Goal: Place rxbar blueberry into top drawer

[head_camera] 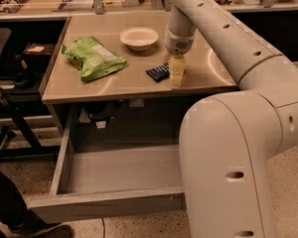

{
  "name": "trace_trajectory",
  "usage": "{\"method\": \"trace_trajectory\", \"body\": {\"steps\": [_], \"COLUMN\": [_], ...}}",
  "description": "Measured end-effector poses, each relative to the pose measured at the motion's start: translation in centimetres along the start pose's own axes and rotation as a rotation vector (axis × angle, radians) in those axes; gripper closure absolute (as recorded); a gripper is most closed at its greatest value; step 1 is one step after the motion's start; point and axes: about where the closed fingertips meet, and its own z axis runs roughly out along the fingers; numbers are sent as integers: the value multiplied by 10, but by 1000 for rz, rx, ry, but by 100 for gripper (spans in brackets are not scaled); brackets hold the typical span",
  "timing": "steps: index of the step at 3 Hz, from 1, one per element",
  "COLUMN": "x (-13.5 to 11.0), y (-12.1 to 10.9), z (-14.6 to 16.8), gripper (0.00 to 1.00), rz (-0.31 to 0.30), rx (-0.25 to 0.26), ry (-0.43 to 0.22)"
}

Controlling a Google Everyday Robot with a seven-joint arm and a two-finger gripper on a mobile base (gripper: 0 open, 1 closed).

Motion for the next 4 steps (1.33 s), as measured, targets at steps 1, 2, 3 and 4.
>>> {"method": "trace_trajectory", "body": {"steps": [1, 2, 3, 4], "x": [0, 0, 0, -1], "y": [0, 0, 0, -1], "z": [0, 0, 0, -9], "gripper": [89, 100, 100, 100], "rz": [0, 0, 0, 0], "rx": [0, 0, 0, 0], "ry": [0, 0, 0, 0]}}
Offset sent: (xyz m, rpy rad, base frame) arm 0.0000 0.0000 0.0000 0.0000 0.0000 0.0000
